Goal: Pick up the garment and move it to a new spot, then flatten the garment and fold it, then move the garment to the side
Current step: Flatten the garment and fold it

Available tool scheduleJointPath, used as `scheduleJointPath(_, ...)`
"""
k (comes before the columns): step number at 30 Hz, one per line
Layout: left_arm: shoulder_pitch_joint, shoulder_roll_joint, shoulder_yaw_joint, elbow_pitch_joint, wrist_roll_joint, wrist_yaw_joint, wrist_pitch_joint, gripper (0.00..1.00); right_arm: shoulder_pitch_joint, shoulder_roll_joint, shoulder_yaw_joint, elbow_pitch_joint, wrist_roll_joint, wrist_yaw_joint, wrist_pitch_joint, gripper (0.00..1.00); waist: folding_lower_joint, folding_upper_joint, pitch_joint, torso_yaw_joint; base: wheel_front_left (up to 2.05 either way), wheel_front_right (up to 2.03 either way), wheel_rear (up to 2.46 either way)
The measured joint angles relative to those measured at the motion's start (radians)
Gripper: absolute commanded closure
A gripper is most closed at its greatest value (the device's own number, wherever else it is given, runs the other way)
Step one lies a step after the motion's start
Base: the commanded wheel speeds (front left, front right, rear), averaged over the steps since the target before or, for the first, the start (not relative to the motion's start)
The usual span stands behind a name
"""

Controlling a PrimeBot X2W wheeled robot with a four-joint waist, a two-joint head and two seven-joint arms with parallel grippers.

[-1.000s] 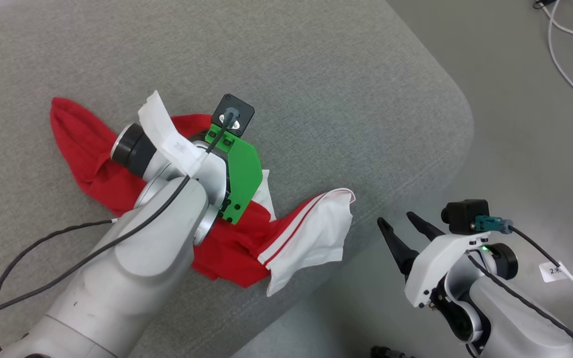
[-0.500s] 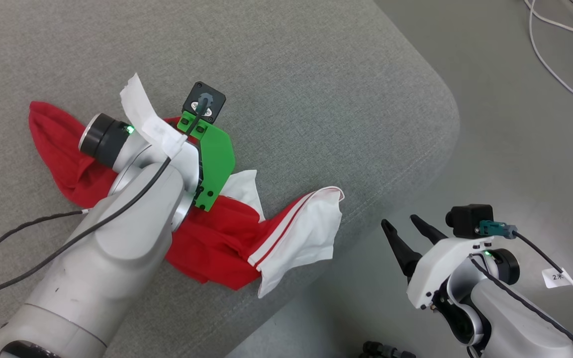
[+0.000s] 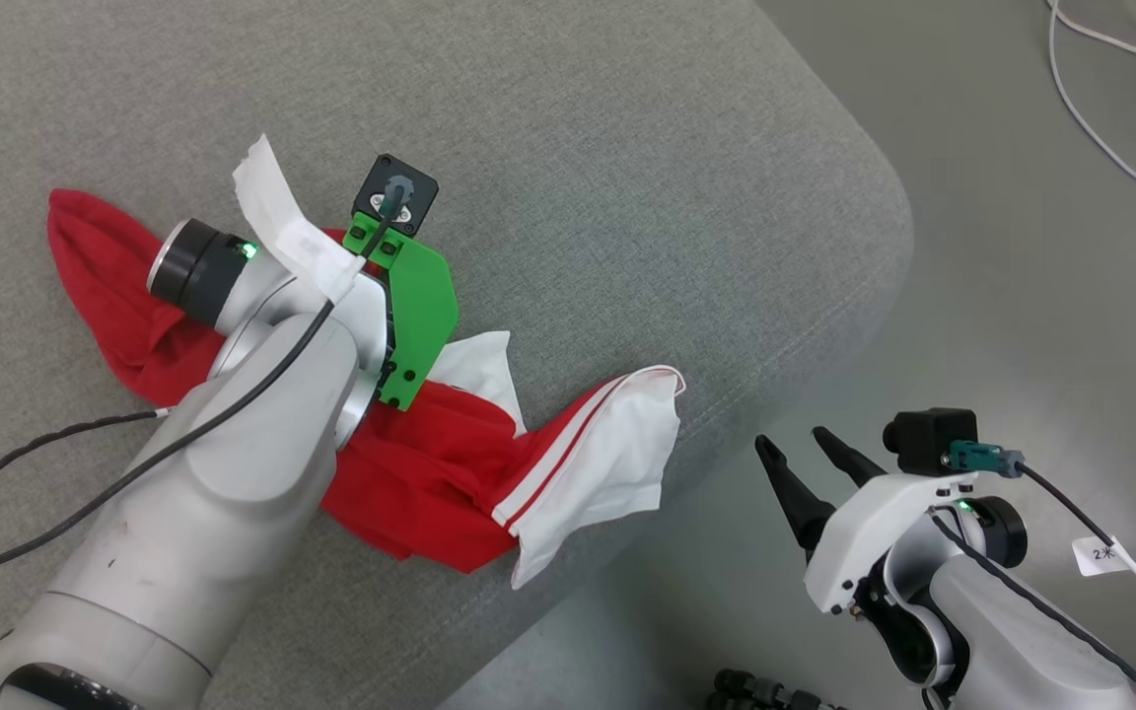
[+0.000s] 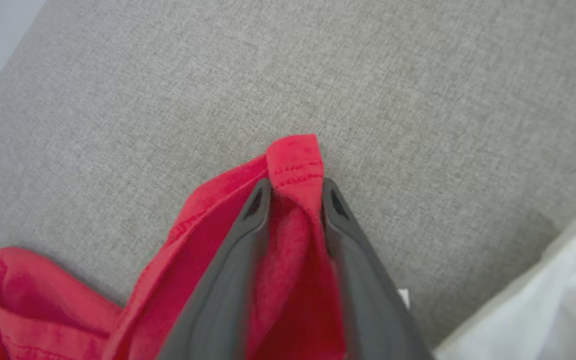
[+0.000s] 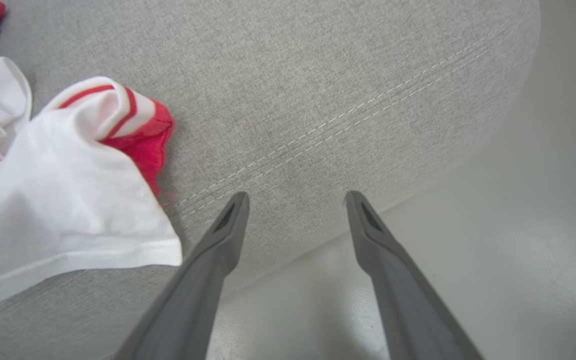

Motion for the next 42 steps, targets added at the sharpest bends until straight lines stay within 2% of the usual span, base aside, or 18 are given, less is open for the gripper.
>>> scheduleJointPath(1, -0.001, -0.001, 0.000, 0.002, 0.000, 0.000, -0.001, 1.00, 0.000, 0.000, 0.000, 0.002, 0.000, 0.000, -0.002, 0.00, 0.0000, 0.0000, 0.001, 0.000, 0.00, 0.00, 0.00)
scheduleJointPath(6, -0.008, -0.013, 0.002, 0.011, -0.011, -0.013, -0.023, 1.00, 0.000, -0.003, -0.017, 0.011, 0.001, 0.000, -0.020, 0.00, 0.0000, 0.0000, 0.002, 0.012, 0.00, 0.00, 0.00)
scheduleJointPath(13, -0.038, -0.060, 0.027, -0.021, -0.040, -0.013, -0.091, 1.00, 0.000, -0.012, -0.034, -0.001, 0.013, 0.009, -0.052, 0.00, 0.0000, 0.0000, -0.002, 0.060, 0.00, 0.00, 0.00)
scheduleJointPath(20, -0.038, -0.064, 0.025, -0.043, -0.077, -0.013, -0.137, 1.00, -0.007, -0.034, 0.000, -0.036, -0.026, 0.026, -0.053, 0.00, 0.0000, 0.0000, -0.004, 0.133, 0.00, 0.00, 0.00)
scheduleJointPath(31, -0.035, -0.064, 0.022, -0.032, -0.098, -0.013, -0.186, 1.00, -0.037, -0.051, 0.035, -0.061, -0.072, 0.026, -0.049, 0.00, 0.0000, 0.0000, -0.011, 0.233, 0.00, 0.00, 0.00)
scheduleJointPath(42, -0.013, -0.065, 0.025, -0.005, -0.125, -0.012, -0.216, 1.00, -0.044, -0.050, 0.058, -0.092, -0.081, 0.028, -0.029, 0.00, 0.0000, 0.0000, -0.054, 0.243, 0.00, 0.00, 0.00)
